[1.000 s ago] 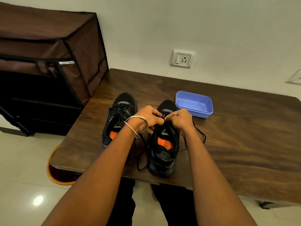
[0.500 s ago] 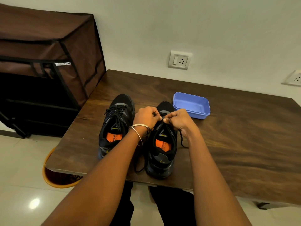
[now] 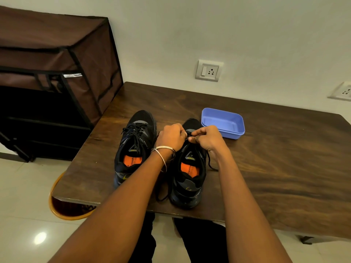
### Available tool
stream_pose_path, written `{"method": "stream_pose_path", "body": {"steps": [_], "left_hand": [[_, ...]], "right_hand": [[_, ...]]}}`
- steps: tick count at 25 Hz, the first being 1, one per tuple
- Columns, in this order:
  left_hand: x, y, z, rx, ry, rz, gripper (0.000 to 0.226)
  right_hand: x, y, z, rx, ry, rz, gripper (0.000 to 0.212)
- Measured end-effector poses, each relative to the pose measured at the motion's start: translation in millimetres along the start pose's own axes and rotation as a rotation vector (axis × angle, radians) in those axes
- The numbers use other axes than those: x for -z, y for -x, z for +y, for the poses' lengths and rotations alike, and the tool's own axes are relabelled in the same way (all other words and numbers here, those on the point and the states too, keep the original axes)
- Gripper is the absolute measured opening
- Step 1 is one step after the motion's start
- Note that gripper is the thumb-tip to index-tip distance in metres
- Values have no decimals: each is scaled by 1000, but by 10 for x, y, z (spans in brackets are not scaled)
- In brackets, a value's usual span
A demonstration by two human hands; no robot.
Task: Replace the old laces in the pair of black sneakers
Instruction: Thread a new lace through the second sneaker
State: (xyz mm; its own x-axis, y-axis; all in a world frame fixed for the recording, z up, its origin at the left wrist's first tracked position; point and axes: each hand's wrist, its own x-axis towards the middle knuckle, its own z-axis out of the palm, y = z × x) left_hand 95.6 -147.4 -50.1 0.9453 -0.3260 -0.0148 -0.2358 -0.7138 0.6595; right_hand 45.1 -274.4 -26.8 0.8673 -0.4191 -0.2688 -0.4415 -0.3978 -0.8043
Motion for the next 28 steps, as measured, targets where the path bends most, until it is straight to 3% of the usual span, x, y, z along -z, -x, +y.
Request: {"method": "stream_pose_path", "body": {"steps": [3, 4, 9, 11, 12, 13, 15, 17, 19, 22, 23, 25, 28], "left_hand": [[82, -33, 22, 44, 132, 99, 15], [129, -44, 33, 57, 261, 134, 15], [484, 70, 294, 147, 1231, 139, 11], [602, 76, 348, 102, 1478, 175, 13], [635, 68, 352, 81, 1464, 196, 13], [634, 53, 328, 47, 1287, 224, 13], [532, 9, 198, -90, 551, 213, 9], [389, 22, 89, -164, -57, 6, 11], [320, 39, 62, -109, -313, -147, 12], [311, 43, 72, -55, -325, -130, 10], [303, 28, 52, -33, -215, -117, 9], [306, 18, 43, 10, 223, -68, 11], [499, 26, 130, 90, 1235, 139, 25]], "right_hand": [[54, -17, 45, -41, 103, -61, 66], [76, -18, 71, -41, 114, -69, 72], [222, 21, 38, -23, 139, -39, 27], [237, 71, -14, -33, 239, -40, 30], [236, 87, -27, -60, 273, -58, 35], [232, 99, -39, -97, 289, -81, 39], [218, 111, -52, -139, 255, -104, 41], [199, 123, -50, -134, 245, -108, 41], [189, 156, -62, -108, 282, -118, 39], [166, 164, -69, -85, 306, -137, 39], [157, 158, -69, -90, 290, -133, 40], [152, 148, -58, -110, 243, -115, 41], [135, 113, -32, -132, 183, -109, 42]]}}
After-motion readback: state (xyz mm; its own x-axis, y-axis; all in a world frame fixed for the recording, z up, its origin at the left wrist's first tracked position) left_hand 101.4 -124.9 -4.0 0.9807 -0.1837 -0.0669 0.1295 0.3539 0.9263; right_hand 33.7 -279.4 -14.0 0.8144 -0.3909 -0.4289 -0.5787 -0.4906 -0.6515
